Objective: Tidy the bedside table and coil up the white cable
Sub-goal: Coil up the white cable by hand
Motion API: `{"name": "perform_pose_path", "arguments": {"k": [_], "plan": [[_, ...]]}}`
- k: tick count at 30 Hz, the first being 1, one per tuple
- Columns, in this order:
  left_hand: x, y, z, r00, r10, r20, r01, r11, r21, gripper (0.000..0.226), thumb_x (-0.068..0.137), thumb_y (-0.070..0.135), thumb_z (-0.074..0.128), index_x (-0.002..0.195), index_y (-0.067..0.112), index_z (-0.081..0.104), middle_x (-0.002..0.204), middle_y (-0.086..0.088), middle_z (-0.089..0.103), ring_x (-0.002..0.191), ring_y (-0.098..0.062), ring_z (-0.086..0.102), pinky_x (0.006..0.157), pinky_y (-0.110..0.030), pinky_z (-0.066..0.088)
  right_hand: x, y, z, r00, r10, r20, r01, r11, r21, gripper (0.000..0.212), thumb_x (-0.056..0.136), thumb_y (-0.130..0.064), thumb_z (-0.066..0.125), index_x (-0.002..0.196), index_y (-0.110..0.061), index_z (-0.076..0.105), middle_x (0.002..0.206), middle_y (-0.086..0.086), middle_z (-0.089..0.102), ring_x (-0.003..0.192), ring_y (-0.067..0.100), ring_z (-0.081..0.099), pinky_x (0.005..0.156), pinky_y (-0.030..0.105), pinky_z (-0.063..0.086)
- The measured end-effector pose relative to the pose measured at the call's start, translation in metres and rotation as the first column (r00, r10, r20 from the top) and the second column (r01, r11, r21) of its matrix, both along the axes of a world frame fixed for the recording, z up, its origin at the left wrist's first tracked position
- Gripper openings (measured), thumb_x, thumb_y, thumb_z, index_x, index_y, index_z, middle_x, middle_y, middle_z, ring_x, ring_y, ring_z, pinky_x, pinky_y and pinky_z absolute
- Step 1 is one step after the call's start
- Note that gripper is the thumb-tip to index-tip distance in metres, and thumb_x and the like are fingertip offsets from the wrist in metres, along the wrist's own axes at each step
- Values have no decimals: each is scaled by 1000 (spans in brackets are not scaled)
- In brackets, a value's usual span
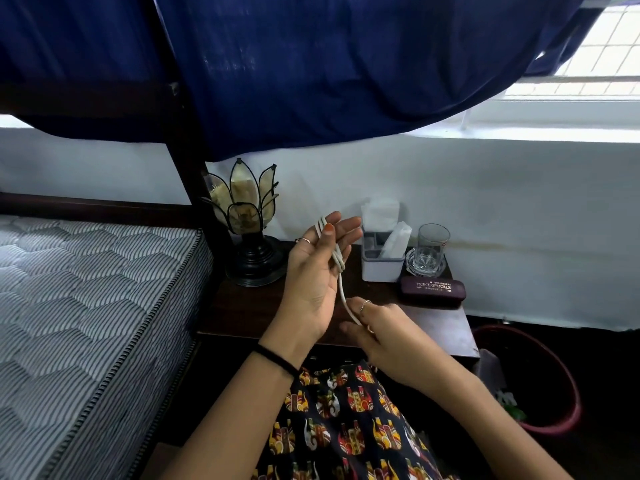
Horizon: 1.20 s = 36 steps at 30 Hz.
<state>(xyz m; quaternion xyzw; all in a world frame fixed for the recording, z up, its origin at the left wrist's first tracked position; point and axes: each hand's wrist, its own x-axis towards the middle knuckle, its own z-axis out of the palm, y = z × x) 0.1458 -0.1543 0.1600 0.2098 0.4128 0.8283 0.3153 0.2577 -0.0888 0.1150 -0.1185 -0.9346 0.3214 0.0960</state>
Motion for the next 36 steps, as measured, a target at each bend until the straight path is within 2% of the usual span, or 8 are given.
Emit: {"name": "perform_pose_path", "arguments": {"k": [3,9,12,14,16,20,26,36], "plan": [[3,-1,-7,972,29,-235,-63,989,-136,26,99,18,38,121,11,51,105,1,71,95,-14,68,90,-24,48,2,-1,15,1000,-4,-8,5,993,116,16,94,-31,50,107,-21,55,85,5,65,73,27,62,64,37,51],[-1,-8,-17,734,-82,-674,-197,924,-327,26,99,28,39,111,39,60,117,10,64,92,-6,65,86,-26,49,2,8,47,974,-120,-193,185,910,370,20,89,-35,58,90,-17,68,83,1,68,75,29,65,67,38,54],[-3,-10,-19,638,-160,-753,-203,908,-365,31,99,34,37,122,24,54,93,13,67,84,3,63,80,-14,46,0,20,65,953,-109,-282,199,928,315,11,81,-32,69,81,-22,73,84,-3,70,74,19,64,70,36,53],[-4,-12,-17,610,-192,-769,-178,912,-369,28,97,39,34,113,31,55,69,12,63,61,-4,60,68,-19,47,-3,28,76,963,-18,-270,90,963,255,4,78,-24,74,78,-21,75,82,-5,68,72,3,60,74,20,49],[-9,-15,-13,623,-238,-745,-140,903,-405,26,97,44,31,97,35,56,60,11,56,53,-9,50,60,-26,43,-6,38,88,961,31,-274,34,972,231,7,76,-21,78,81,-19,73,76,-11,63,71,-4,55,66,4,40],[-12,-19,-7,691,-322,-648,-9,892,-453,51,93,55,28,97,20,65,53,11,46,55,-7,45,56,-18,41,-11,55,100,949,-87,-304,82,996,-31,20,68,-21,83,71,-22,64,55,-7,57,47,2,48,48,7,35],[-2,-17,7,849,-322,-418,206,932,-300,45,93,49,39,77,17,67,45,10,27,40,-8,31,45,-15,36,-16,54,86,900,-154,-407,21,950,-312,16,72,-19,80,67,-15,65,38,-11,45,33,2,33,40,6,28],[13,-7,11,935,-354,30,354,935,9,42,89,42,43,79,9,67,43,10,26,33,-1,22,41,-15,37,-13,31,30,816,-403,-414,-114,590,-799,20,84,-35,60,77,-17,66,50,-6,52,37,5,44,36,13,33]]}}
